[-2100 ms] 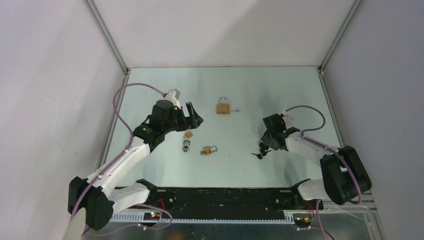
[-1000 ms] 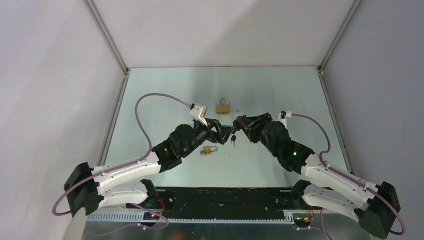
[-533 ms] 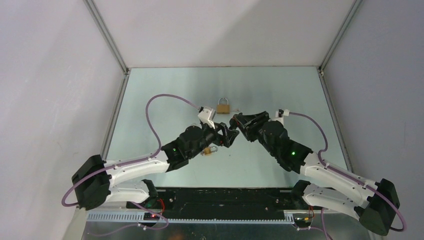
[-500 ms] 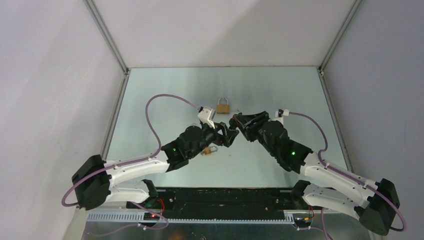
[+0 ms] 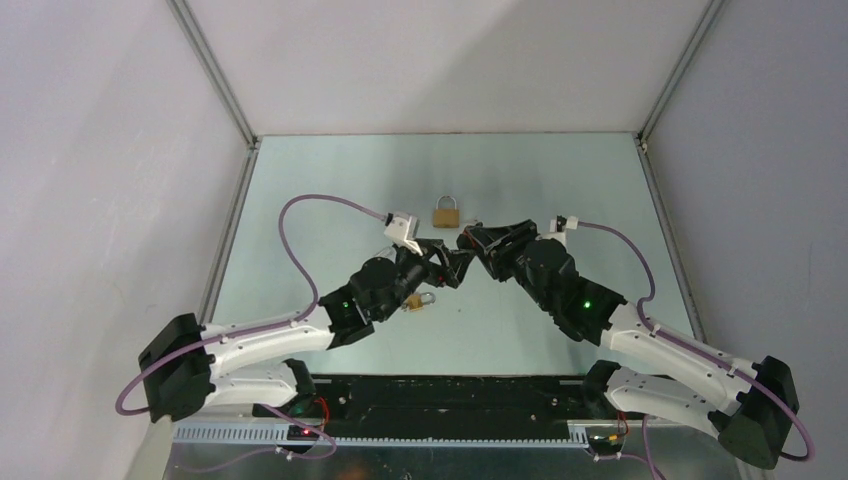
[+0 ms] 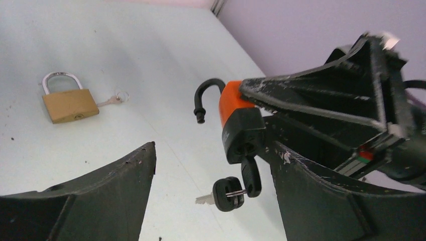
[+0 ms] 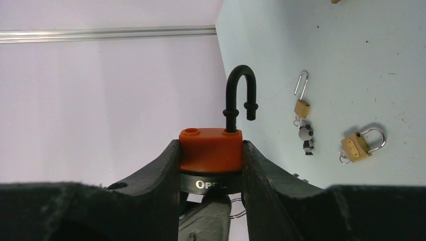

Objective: Lock with the key
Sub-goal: Lock the lock.

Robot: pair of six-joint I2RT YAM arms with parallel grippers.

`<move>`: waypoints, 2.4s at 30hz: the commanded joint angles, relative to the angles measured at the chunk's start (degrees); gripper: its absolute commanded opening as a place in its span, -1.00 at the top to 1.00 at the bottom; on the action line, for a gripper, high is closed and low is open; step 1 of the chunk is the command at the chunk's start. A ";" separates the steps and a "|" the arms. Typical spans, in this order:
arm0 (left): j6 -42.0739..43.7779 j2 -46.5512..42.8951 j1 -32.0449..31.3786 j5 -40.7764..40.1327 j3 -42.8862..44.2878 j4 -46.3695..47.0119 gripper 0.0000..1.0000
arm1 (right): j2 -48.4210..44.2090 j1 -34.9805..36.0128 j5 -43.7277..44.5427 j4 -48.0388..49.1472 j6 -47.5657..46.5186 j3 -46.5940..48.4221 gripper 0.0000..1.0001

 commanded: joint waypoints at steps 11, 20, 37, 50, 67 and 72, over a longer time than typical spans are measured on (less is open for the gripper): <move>-0.38 0.75 -0.59 -2.85 0.28 7.06 -0.71 | -0.22 0.25 0.19 4.29 1.11 3.24 0.59; -1.02 2.44 -0.59 -3.76 1.86 7.19 -0.45 | 0.46 0.54 -0.39 4.24 1.35 3.24 0.59; -2.19 2.45 -0.59 -6.44 1.97 7.76 0.22 | 1.42 0.54 -1.39 3.47 1.58 3.23 0.53; 4.50 -1.55 3.25 8.39 1.49 2.66 1.00 | -7.03 -9.47 -7.90 -8.27 -16.41 3.13 -0.74; 9.96 -13.44 10.80 41.97 5.82 -12.91 1.00 | -13.48 -18.72 -37.17 -7.58 8.42 -1.70 -0.45; 11.95 -15.39 10.87 44.98 6.73 -14.39 1.00 | -13.85 -15.97 -37.31 -7.53 16.43 -1.72 -0.28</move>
